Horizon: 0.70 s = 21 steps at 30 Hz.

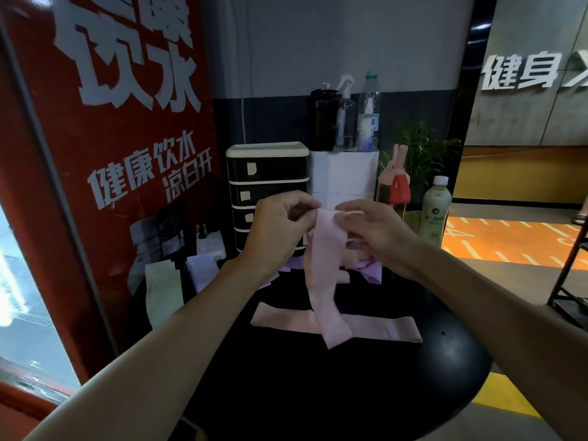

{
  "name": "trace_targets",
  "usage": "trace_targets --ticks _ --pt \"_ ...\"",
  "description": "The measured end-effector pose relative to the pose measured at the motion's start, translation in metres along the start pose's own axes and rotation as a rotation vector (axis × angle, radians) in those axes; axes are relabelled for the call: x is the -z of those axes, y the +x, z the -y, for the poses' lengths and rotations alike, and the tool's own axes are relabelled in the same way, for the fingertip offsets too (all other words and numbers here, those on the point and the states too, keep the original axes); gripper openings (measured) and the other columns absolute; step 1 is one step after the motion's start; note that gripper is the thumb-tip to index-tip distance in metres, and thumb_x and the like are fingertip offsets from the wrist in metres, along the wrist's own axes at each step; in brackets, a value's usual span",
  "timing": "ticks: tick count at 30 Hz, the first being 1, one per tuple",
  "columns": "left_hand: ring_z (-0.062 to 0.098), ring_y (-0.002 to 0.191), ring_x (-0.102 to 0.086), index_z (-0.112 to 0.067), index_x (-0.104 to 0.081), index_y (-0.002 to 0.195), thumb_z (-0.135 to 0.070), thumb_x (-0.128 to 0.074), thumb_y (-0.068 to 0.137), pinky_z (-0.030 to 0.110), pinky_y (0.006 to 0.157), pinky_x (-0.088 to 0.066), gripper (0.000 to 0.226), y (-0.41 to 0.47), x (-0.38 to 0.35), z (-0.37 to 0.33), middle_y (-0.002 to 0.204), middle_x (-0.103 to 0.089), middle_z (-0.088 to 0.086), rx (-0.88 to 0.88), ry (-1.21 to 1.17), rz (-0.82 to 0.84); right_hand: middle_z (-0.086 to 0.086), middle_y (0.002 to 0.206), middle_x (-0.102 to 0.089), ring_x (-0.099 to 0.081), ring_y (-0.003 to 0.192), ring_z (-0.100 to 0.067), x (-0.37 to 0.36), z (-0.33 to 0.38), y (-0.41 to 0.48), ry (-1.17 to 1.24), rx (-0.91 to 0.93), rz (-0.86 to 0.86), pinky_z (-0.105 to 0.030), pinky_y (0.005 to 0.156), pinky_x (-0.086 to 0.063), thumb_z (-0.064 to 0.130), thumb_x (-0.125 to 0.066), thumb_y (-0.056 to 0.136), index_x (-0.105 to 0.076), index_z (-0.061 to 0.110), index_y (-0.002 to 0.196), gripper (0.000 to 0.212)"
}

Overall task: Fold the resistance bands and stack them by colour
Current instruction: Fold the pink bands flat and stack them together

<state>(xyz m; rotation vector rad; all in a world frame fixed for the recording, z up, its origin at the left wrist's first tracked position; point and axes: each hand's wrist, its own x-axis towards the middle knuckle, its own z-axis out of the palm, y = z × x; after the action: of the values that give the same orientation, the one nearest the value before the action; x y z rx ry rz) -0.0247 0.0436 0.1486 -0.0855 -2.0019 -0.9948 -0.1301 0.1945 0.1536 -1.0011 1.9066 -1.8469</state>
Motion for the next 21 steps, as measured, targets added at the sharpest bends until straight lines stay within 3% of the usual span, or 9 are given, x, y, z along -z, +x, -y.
trace_targets --ticks 3,7,10,12,15,18,21 --pt "0.010 0.081 -0.070 -0.010 -0.075 0.095 0.000 -0.065 0.090 0.024 0.077 -0.057 0.015 0.000 0.003 0.000 0.086 -0.074 -0.003 -0.009 0.009 0.027 -0.016 0.087 -0.071 -0.066 0.065 -0.012 -0.001 -0.003 -0.003 -0.092 0.055 -0.019 -0.019 0.058 -0.052 0.006 -0.064 0.091 -0.065 -0.005 0.105 0.018" --pt "0.007 0.090 -0.068 -0.021 -0.070 0.103 -0.014 -0.058 0.098 0.021 0.078 -0.056 0.015 -0.001 0.003 -0.003 0.097 -0.072 -0.005 0.119 -0.035 0.060 -0.008 0.082 -0.068 -0.063 0.071 -0.013 0.000 0.000 -0.002 -0.162 0.146 -0.098 -0.022 0.066 -0.054 0.002 -0.066 0.089 -0.069 0.004 0.096 0.008" --pt "0.005 0.082 -0.068 -0.022 -0.070 0.097 -0.022 -0.062 0.096 0.021 0.069 -0.055 0.007 -0.001 0.000 -0.005 0.092 -0.073 -0.004 0.216 -0.088 0.082 -0.003 0.079 -0.065 -0.061 0.070 -0.008 -0.001 0.004 -0.004 -0.197 0.211 -0.107 -0.020 0.066 -0.053 -0.003 -0.065 0.087 -0.069 0.005 0.091 0.010" --pt "0.007 0.078 -0.068 -0.015 -0.073 0.095 -0.020 -0.066 0.094 0.028 0.068 -0.056 0.009 -0.001 -0.003 -0.006 0.088 -0.074 0.002 0.250 -0.079 0.110 -0.002 0.079 -0.065 -0.060 0.068 -0.004 -0.001 0.006 -0.006 -0.197 0.239 -0.104 -0.017 0.064 -0.051 -0.005 -0.066 0.085 -0.068 0.007 0.088 0.013" --pt "0.007 0.068 -0.066 -0.009 -0.075 0.085 -0.014 -0.071 0.089 0.028 0.066 -0.055 0.007 -0.001 -0.004 -0.007 0.076 -0.073 0.004 0.247 -0.061 0.114 -0.003 0.080 -0.065 -0.060 0.068 -0.003 -0.002 0.008 -0.009 -0.193 0.275 -0.099 -0.016 0.066 -0.051 -0.011 -0.065 0.082 -0.067 0.008 0.086 0.020" --pt "0.013 0.066 -0.065 -0.007 -0.073 0.082 -0.010 -0.075 0.085 0.033 0.065 -0.057 0.005 -0.001 -0.004 -0.008 0.076 -0.072 0.013 0.225 -0.065 0.068 -0.005 0.086 -0.064 -0.062 0.072 -0.005 -0.001 0.008 -0.013 -0.128 0.202 -0.051 -0.019 0.066 -0.053 -0.013 -0.061 0.083 -0.065 0.007 0.093 0.023" --pt "0.007 0.069 -0.064 -0.008 -0.072 0.084 -0.006 -0.075 0.084 0.025 0.067 -0.055 0.004 0.001 -0.001 -0.008 0.079 -0.072 0.008 0.178 -0.057 0.031 -0.014 0.103 -0.065 -0.064 0.087 -0.022 0.000 0.006 -0.012 0.072 0.050 0.035 -0.035 0.077 -0.052 -0.006 -0.053 0.090 -0.061 0.007 0.108 0.024"
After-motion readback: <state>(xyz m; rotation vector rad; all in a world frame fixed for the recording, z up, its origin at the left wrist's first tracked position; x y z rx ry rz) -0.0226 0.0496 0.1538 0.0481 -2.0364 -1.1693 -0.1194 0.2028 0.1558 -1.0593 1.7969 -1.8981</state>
